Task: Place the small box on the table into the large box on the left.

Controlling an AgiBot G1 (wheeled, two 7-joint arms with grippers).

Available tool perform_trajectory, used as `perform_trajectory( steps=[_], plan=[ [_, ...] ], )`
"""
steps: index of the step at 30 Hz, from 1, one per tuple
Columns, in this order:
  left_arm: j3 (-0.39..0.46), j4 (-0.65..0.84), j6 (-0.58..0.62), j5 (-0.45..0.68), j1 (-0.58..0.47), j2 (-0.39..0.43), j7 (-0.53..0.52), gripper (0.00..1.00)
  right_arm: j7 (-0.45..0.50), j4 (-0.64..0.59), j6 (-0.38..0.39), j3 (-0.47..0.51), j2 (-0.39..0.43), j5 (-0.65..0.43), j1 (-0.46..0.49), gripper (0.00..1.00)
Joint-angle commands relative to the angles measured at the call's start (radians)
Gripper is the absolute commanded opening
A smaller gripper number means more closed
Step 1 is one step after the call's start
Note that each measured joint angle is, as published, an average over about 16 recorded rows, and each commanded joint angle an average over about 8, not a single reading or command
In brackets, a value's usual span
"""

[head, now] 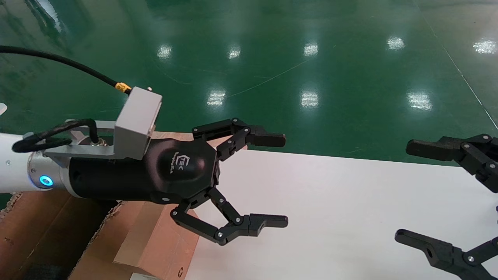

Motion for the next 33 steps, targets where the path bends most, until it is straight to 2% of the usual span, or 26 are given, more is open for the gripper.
perform_trajectory(
  steps=[1,12,13,20,21,27,33],
  plan=[
    [0.0,0.0,0.0,0.0,0.0,0.0,0.0,1.0,0.0,0.0,0.0,0.0,0.0,0.0,0.0,1.0],
    [0.0,0.0,0.0,0.0,0.0,0.0,0.0,1.0,0.0,0.0,0.0,0.0,0.0,0.0,0.0,0.99],
    [0.0,0.0,0.0,0.0,0.0,0.0,0.0,1.0,0.0,0.0,0.0,0.0,0.0,0.0,0.0,0.91],
    [0.0,0.0,0.0,0.0,0.0,0.0,0.0,1.0,0.0,0.0,0.0,0.0,0.0,0.0,0.0,0.04],
    [0.0,0.0,0.0,0.0,0.0,0.0,0.0,1.0,0.0,0.0,0.0,0.0,0.0,0.0,0.0,0.0],
    [0.015,0.0,-0.025,0.044,-0.004,-0.017,-0.03,1.0,0.0,0.0,0.0,0.0,0.0,0.0,0.0,0.0],
    [0.058,-0.026,-0.092,0.171,-0.045,-0.049,-0.123,1.0,0.0,0.0,0.0,0.0,0.0,0.0,0.0,0.0]
  ],
)
